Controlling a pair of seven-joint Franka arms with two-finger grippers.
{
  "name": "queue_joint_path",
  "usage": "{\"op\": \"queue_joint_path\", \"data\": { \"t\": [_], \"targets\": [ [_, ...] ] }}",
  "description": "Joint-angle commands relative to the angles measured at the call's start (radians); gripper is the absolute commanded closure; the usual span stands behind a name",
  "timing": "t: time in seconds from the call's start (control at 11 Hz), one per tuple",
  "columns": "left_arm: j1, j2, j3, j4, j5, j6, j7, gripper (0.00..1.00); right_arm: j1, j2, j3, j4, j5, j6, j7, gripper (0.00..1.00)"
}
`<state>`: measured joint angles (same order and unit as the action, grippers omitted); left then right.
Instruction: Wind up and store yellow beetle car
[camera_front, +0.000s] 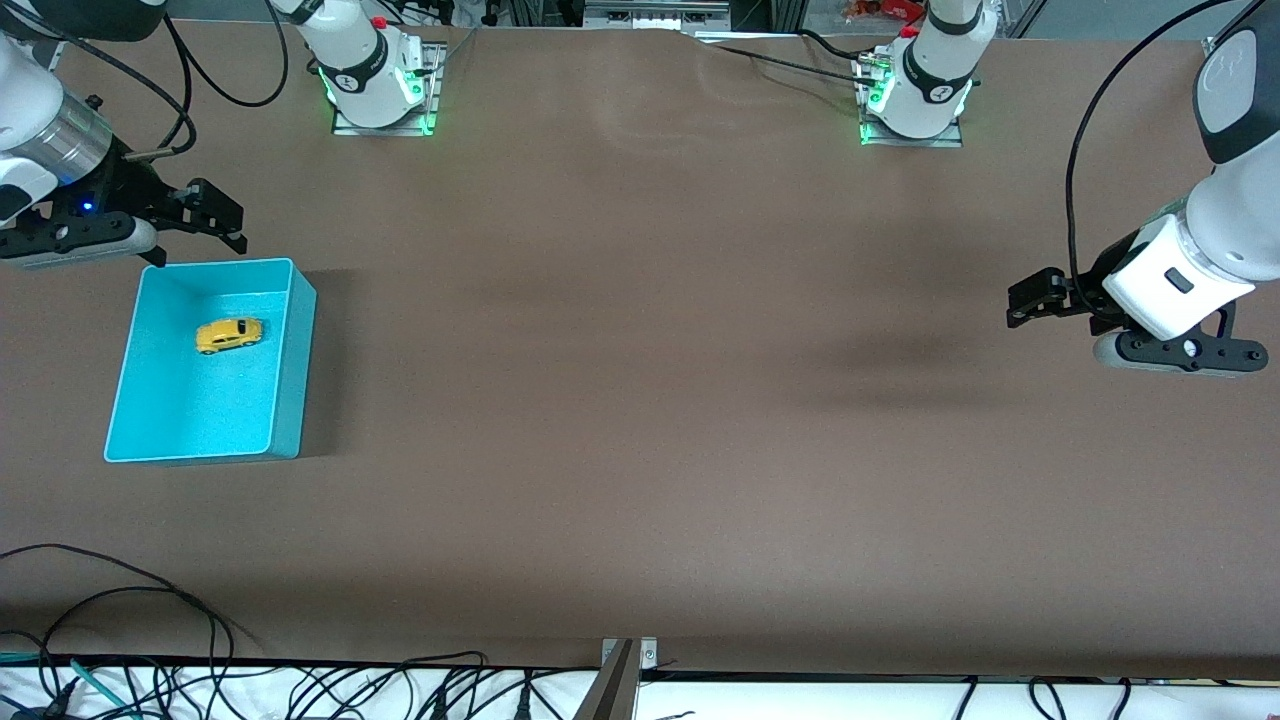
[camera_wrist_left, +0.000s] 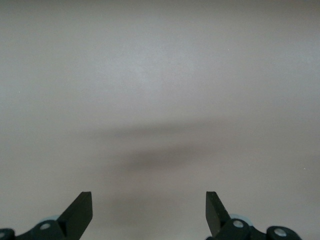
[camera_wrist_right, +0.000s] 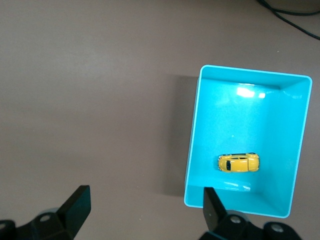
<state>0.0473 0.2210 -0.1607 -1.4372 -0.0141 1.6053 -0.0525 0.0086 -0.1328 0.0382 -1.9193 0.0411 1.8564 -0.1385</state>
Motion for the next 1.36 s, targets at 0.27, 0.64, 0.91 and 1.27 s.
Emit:
{"op": "queue_joint_path", "data": {
  "t": [0.27, 0.64, 0.91, 1.27],
  "targets": [
    [0.003, -0.009, -0.007, 0.006, 0.009, -0.016, 0.020, 0.00, 0.007, 0.015, -0.011, 0.037, 0.011, -0.031, -0.006, 0.00],
    [0.003, -0.009, -0.005, 0.006, 0.009, -0.016, 0.020, 0.00, 0.007, 0.019, -0.011, 0.051, 0.009, -0.055, -0.006, 0.00],
    [0.003, -0.009, -0.005, 0.006, 0.009, -0.016, 0.020, 0.00, 0.007, 0.019, -0.011, 0.057, 0.006, -0.057, -0.006, 0.00],
    [0.003, -0.009, -0.007, 0.006, 0.009, -0.016, 0.020, 0.00, 0.007, 0.022, -0.011, 0.060, 0.003, -0.055, -0.009, 0.00]
  ]
}}
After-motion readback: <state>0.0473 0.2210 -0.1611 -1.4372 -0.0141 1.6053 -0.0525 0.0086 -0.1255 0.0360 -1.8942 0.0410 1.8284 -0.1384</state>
